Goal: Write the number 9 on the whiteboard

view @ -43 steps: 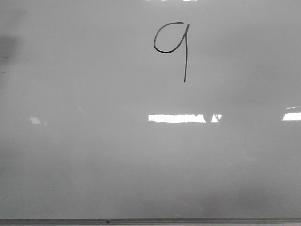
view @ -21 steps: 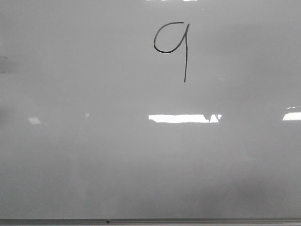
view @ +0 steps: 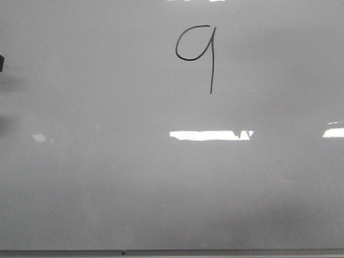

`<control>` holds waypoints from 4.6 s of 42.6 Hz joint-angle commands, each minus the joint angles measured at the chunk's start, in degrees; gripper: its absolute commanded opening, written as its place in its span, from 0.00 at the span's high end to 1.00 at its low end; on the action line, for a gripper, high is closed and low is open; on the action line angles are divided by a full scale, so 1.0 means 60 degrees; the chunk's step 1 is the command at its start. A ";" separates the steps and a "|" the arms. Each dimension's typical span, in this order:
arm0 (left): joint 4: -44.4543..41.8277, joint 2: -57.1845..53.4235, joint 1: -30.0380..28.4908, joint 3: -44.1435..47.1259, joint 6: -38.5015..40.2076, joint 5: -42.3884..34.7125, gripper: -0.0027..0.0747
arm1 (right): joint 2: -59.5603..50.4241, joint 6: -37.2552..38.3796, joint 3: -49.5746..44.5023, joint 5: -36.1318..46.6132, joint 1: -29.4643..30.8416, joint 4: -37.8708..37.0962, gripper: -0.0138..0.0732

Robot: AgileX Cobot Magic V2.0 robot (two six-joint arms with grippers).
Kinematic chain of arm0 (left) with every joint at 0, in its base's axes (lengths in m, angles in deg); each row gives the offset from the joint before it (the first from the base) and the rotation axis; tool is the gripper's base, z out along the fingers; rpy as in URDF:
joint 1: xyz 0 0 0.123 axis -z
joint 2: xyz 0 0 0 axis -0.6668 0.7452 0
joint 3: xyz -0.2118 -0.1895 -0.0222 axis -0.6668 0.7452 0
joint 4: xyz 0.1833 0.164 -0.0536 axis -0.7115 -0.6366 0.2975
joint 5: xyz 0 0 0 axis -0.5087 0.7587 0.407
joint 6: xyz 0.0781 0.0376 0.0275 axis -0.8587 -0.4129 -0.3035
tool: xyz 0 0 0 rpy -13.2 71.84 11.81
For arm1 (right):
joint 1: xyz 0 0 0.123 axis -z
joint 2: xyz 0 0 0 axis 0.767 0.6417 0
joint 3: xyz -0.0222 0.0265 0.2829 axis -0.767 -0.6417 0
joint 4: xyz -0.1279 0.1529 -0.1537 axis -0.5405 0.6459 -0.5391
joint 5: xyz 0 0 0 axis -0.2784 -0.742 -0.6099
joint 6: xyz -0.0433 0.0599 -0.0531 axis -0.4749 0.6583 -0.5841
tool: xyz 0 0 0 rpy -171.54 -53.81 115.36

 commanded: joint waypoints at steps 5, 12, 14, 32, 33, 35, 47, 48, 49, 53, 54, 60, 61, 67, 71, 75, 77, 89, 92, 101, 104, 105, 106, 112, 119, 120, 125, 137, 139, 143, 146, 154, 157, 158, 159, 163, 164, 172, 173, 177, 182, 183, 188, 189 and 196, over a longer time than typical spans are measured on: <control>-0.0413 -0.0232 0.0054 -0.0423 0.0013 0.0083 0.58 | -0.0116 -0.0018 0.0222 0.0429 0.0057 0.0058 0.26; -0.0772 -0.0654 0.0054 -0.0884 0.0013 0.1531 0.58 | -0.0259 0.0287 0.0234 0.0125 0.0057 0.0058 0.26; -0.0951 -0.0886 0.0054 -0.1045 0.0013 0.2089 0.58 | -0.0362 0.0546 0.0271 -0.0023 0.0057 0.0019 0.26; -0.0945 -0.3713 0.0054 -0.2078 0.0013 0.6922 0.58 | -0.2131 0.2482 0.0596 -0.0637 0.0057 -0.1272 0.26; -0.0817 -0.3901 0.0054 -0.2078 -0.0029 0.7103 0.58 | -0.2276 0.2482 0.0596 -0.0637 0.0057 -0.1272 0.26; -0.0599 -0.4342 0.0054 -0.2078 -0.0215 0.7548 0.58 | -0.2489 0.2462 0.0596 -0.0627 0.0057 -0.1272 0.26; 0.0994 -0.6710 0.0778 -0.1893 -0.1584 0.8431 0.58 | -0.3412 0.2370 0.0568 -0.0590 0.0057 -0.1272 0.26; 0.0994 -0.6861 0.0947 -0.1813 -0.1584 0.8433 0.58 | -0.3422 0.2370 0.0568 -0.0590 0.0057 -0.1272 0.26; 0.0994 -0.7002 0.1094 -0.1769 -0.1584 0.8457 0.58 | -0.3422 0.2370 0.0568 -0.0590 0.0057 -0.1272 0.26; 0.0927 -0.7621 0.1968 -0.1365 -0.1624 0.8790 0.58 | -0.3423 0.2370 0.0541 -0.0580 0.0057 -0.1272 0.26; 0.0788 -0.7811 0.2270 -0.1259 -0.1624 0.8979 0.58 | -0.3423 0.2370 0.0504 -0.0580 0.0057 -0.1272 0.26; 0.0263 -0.8424 0.2718 -0.1114 -0.0774 0.9308 0.58 | -0.3423 0.2370 0.0471 -0.0590 0.0057 -0.1272 0.26; 0.0066 -0.8494 0.2718 -0.1114 -0.0377 0.9258 0.58 | -0.3423 0.2370 0.0473 -0.0576 0.0057 -0.1272 0.26; -0.0556 -0.8595 0.2699 -0.1114 0.0389 0.8996 0.58 | -0.3423 0.2370 0.0473 -0.0561 0.0057 -0.1272 0.26; -0.0556 -0.8595 0.2699 -0.1114 0.0435 0.8978 0.59 | -0.3423 0.2370 0.0473 -0.0570 0.0057 -0.1272 0.26; -0.0556 -0.8595 0.2699 -0.1114 0.0435 0.8978 0.65 | -0.3423 0.2370 0.0473 -0.0590 0.0057 -0.1272 0.38; -0.0556 -0.8595 0.2699 -0.1114 0.0435 0.8978 0.72 | -0.3423 0.2370 0.0473 -0.0588 0.0057 -0.1272 0.48; -0.0556 -0.8595 0.2699 -0.1114 0.0435 0.8838 0.99 | -0.3423 0.2370 0.0473 -0.0558 0.0057 -0.1272 0.92; -0.0556 -0.8595 0.2699 -0.1114 0.0435 0.8838 0.99 | -0.3423 0.2378 0.0473 -0.0629 0.0057 -0.1272 0.92; -0.0556 -0.8595 0.2699 -0.1114 0.0435 0.8838 0.99 | -0.3423 0.2378 0.0473 -0.0639 0.0057 -0.1272 0.92; -0.0556 -0.8595 0.2699 -0.1114 0.0435 0.8838 0.99 | -0.3423 0.2378 0.0473 -0.0639 0.0057 -0.1272 0.92; -0.0556 -0.8595 0.2699 -0.1114 0.0435 0.8838 0.99 | -0.3423 0.2378 0.0473 -0.0639 0.0057 -0.1272 0.92; -0.0556 -0.8595 0.2699 -0.1114 0.0435 0.8838 0.99 | -0.3423 0.2378 0.0473 -0.0639 0.0057 -0.1272 0.92; -0.0556 -0.8891 0.2604 -0.0931 0.0435 0.8743 0.99 | -0.3423 0.2378 0.0473 -0.0639 0.0057 -0.1272 0.92; -0.1600 -0.9934 0.1819 0.0166 0.0435 0.7082 0.99 | -0.3423 0.2378 0.0473 -0.0639 0.0057 -0.1272 0.92; -0.1699 -1.0165 0.1655 0.0489 0.0435 0.6656 0.99 | -0.3423 0.2378 0.0473 -0.0639 0.0057 -0.1272 0.92; -0.1822 -1.1218 0.1082 0.2090 0.0435 0.4956 0.99 | -0.3423 0.2378 0.0473 -0.0639 0.0057 -0.1272 0.92; -0.1804 -1.3752 0.0118 0.5607 0.0435 0.2538 0.99 | -0.3423 0.2378 0.0473 -0.0639 0.0057 -0.1272 0.92; -0.1726 -1.4048 -0.0007 0.6045 0.0435 0.2135 0.99 | -0.3423 0.2378 0.0473 -0.0639 0.0057 -0.1272 0.92; -0.1536 -1.4353 -0.0149 0.6659 0.0435 0.1527 0.99 | -0.3423 0.2378 0.0473 -0.0639 0.0057 -0.1272 0.92; -0.1471 -1.4332 -0.0171 0.7017 0.0435 0.0981 0.99 | -0.3423 0.2378 0.0473 -0.0639 0.0057 -0.1272 0.92; -0.1471 -1.4332 -0.0171 0.7237 0.0435 0.0303 0.99 | -0.3423 0.2378 0.0473 -0.0639 0.0057 -0.1272 0.92; -0.1471 -1.4332 -0.0171 0.7237 0.0435 0.0263 0.99 | -0.3423 0.2378 0.0473 -0.0639 0.0057 -0.1272 0.92; -0.1471 -1.4332 -0.0171 0.7237 0.0435 0.0263 0.99 | -0.3423 0.2378 0.0473 -0.0639 0.0057 -0.1272 0.92; -0.1471 -1.4332 -0.0171 0.7237 0.0435 0.0263 0.99 | -0.3423 0.2378 0.0473 -0.0639 0.0057 -0.1272 0.92; -0.1471 -1.4315 -0.0171 0.7237 0.0435 0.0263 0.99 | -0.3423 0.2378 0.0473 -0.0639 0.0057 -0.1272 0.92; -0.1471 -1.4315 -0.0171 0.7237 0.0435 0.0263 0.99 | -0.3423 0.2378 0.0473 -0.0639 0.0057 -0.1272 0.92; -0.1106 -1.4315 -0.0171 0.7237 0.0435 0.0263 0.99 | -0.3423 0.2378 0.0473 -0.0639 0.0057 -0.1272 0.92; -0.1011 -1.4315 -0.0171 0.7237 0.0435 0.0263 0.99 | -0.3423 0.2378 0.0473 -0.0639 0.0057 -0.1272 0.92; -0.1022 -1.4315 -0.0171 0.7237 0.0541 0.0335 0.99 | -0.3423 0.2378 0.0473 -0.0639 0.0057 -0.1272 0.92; -0.1318 -1.4315 -0.0171 0.7237 0.1124 0.0351 0.99 | -0.3423 0.2378 0.0473 -0.0639 0.0057 -0.1272 0.92; -0.1318 -1.4315 -0.0171 0.7237 0.1122 0.0351 0.99 | -0.3423 0.2378 0.0473 -0.0639 0.0057 -0.1272 0.92; -0.1318 -1.4315 -0.0171 0.7237 0.1122 0.0351 0.99 | -0.3423 0.2378 0.0473 -0.0639 0.0057 -0.1272 0.92; -0.1318 -1.4315 -0.0171 0.7237 0.1122 0.0334 0.99 | -0.3423 0.2378 0.0473 -0.0639 0.0057 -0.1272 0.92; -0.1318 -1.4315 -0.0171 0.7237 0.1122 0.0334 0.99 | -0.3423 0.2378 0.0473 -0.0639 0.0057 -0.1272 0.92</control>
